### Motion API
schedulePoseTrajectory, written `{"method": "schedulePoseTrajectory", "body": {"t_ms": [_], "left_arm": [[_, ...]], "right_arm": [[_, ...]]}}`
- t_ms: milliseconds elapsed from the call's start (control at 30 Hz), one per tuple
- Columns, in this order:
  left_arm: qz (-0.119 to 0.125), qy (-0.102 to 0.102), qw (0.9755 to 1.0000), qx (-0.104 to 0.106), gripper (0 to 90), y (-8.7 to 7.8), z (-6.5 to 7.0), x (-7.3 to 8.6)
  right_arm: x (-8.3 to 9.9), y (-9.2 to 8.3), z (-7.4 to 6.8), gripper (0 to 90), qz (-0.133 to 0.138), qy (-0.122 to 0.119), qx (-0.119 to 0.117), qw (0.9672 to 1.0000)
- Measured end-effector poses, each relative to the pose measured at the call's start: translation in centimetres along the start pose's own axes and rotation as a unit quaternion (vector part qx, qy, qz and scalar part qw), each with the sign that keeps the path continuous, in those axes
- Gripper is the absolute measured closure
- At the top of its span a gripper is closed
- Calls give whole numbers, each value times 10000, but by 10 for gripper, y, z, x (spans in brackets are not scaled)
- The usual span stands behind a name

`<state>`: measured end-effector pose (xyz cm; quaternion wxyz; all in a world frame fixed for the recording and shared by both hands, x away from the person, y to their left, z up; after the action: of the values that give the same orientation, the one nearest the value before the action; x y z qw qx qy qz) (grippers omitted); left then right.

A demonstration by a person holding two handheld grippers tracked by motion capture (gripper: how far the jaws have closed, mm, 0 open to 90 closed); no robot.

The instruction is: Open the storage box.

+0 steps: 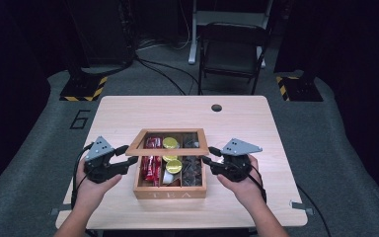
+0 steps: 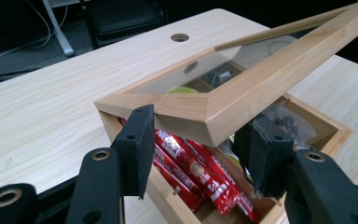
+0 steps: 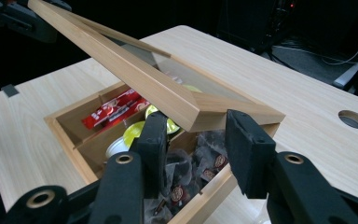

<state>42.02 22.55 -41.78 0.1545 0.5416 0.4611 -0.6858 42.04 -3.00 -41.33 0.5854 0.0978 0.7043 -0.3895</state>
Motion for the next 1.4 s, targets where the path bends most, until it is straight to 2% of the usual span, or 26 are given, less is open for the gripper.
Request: {"method": "schedulePoseTrajectory", "body": {"t_ms": [133,300,567,700,867,967,1100,1200,1400], "left_arm": [[68,-125,9999,38,487,1,-5,-9],[-32,-170,9998,41,501,2,-10,-19],[198,-335,9992,-63,507,6,-16,-32],[286,-374,9988,-110,507,7,-15,-32],[260,-297,9992,-112,507,6,-14,-30],[335,-249,9990,-129,508,6,-14,-29],[329,-106,9990,-280,556,8,-17,-28],[378,-199,9987,-295,557,9,-18,-28],[370,-232,9983,-386,578,12,-19,-26]], "right_arm": [[-9,1,4,598,35,26,30,10000],[-20,3,10,599,81,28,92,9999],[-34,5,18,599,227,176,131,9995],[-36,6,20,597,274,187,128,9994],[-34,4,17,588,382,267,111,9989],[-33,3,16,582,408,277,101,9987],[-34,5,16,578,410,252,124,9988],[-34,5,17,579,422,247,156,9987],[-31,4,15,577,422,280,107,9987]]}}
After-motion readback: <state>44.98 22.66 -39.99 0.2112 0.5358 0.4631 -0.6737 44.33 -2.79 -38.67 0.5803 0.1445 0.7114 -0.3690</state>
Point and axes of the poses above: each handheld gripper's, and its own axes: y roughly forward along the jaws, x roughly out of its underside, z roughly to its right, the point moved 10 cm from there along y, roughly forward along the jaws, and after that the axes turned 2 degrees about -x, right-handed, at the moved point
